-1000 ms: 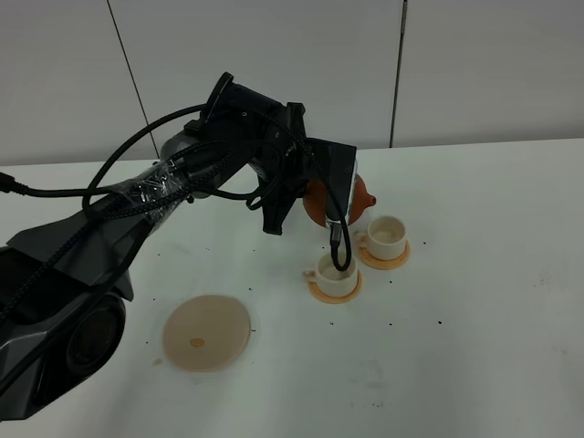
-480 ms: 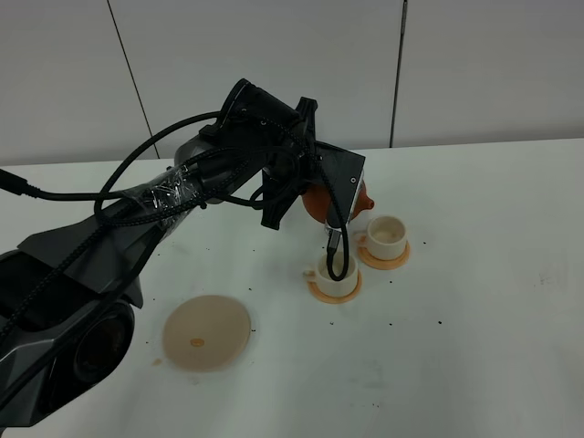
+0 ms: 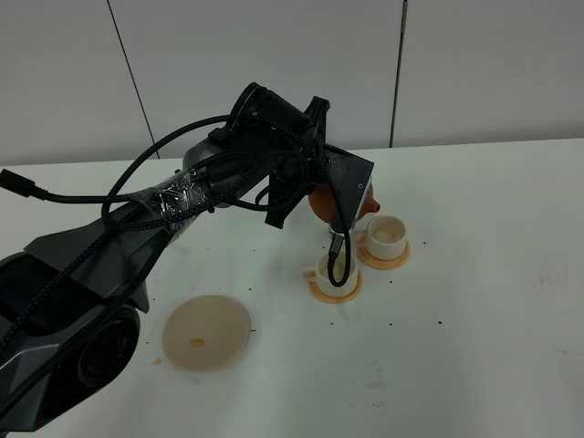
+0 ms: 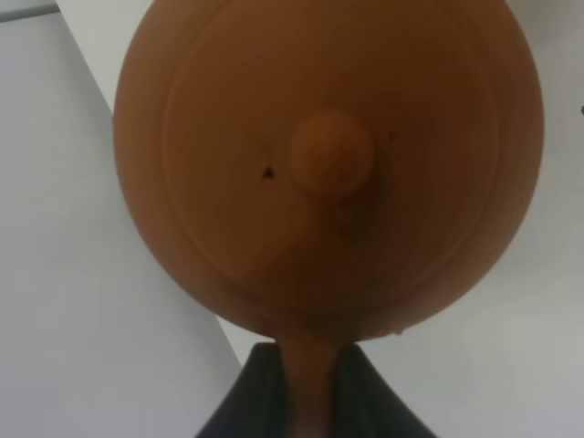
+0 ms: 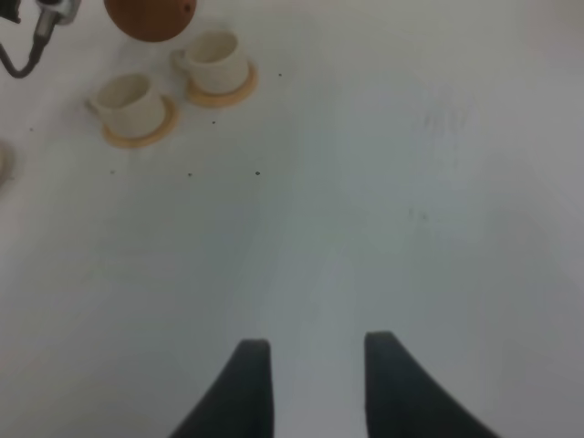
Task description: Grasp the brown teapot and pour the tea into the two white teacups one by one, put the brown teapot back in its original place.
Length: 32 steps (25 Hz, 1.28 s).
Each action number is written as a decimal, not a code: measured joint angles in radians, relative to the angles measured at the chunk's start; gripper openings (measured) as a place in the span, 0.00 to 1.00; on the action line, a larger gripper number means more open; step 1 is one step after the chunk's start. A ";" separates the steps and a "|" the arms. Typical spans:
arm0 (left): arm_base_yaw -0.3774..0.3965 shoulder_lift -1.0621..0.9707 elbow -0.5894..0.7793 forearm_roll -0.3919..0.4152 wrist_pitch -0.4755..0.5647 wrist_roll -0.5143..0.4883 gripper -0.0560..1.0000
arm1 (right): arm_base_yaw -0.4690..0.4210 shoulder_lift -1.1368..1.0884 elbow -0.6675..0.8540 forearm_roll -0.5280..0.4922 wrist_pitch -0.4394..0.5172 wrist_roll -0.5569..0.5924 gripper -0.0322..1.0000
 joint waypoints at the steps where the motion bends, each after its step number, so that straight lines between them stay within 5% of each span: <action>1: 0.000 0.000 0.000 0.007 0.000 0.004 0.22 | 0.000 0.000 0.000 0.000 0.000 0.000 0.27; 32: -0.022 0.035 0.003 0.125 -0.081 0.041 0.22 | 0.000 0.000 0.000 0.000 0.000 0.000 0.27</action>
